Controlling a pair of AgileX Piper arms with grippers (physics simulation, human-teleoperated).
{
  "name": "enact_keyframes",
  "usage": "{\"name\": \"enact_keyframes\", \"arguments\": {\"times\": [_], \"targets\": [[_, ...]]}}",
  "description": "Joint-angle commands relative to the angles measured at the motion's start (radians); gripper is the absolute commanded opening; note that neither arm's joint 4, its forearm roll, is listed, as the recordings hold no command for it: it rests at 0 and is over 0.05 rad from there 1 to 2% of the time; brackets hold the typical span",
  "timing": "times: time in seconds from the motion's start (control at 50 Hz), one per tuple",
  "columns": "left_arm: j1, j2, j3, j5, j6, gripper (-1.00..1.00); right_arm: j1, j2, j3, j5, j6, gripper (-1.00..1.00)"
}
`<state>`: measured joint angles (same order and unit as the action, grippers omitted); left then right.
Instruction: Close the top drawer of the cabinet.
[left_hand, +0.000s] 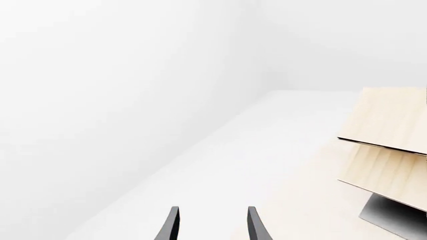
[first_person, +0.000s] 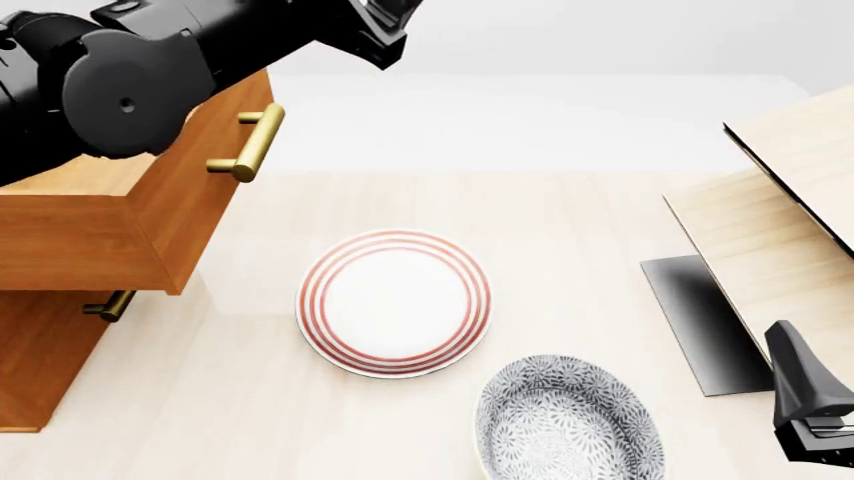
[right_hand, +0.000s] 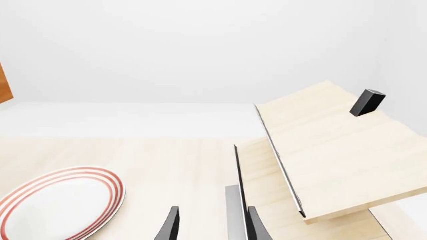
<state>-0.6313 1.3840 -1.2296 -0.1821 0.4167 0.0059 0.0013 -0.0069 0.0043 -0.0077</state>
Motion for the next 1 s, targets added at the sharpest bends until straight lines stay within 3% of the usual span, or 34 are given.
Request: {"name": "enact_keyframes", "arguments": {"times": [0.02, 0.3, 0.68, 1.0], "targets": [[0.063, 0.066, -0.019, 0.036, -0.012, 1.00, 0.000, 0.000, 0.000, 0.000, 0.001, 1.00], [0.087, 0.122, -0.029, 0.147, -0.083, 1.00, 0.000, 0.000, 0.001, -0.001, -0.001, 1.00], [0.160, 0.129, 0.092, 0.139, -0.092, 1.00, 0.000, 0.000, -0.001, 0.001, 0.000, 1.00], [0.200, 0.163, 0.114, 0.149, -0.136, 1.00, 0.000, 0.000, 0.000, 0.000, 0.000, 1.00]]}}
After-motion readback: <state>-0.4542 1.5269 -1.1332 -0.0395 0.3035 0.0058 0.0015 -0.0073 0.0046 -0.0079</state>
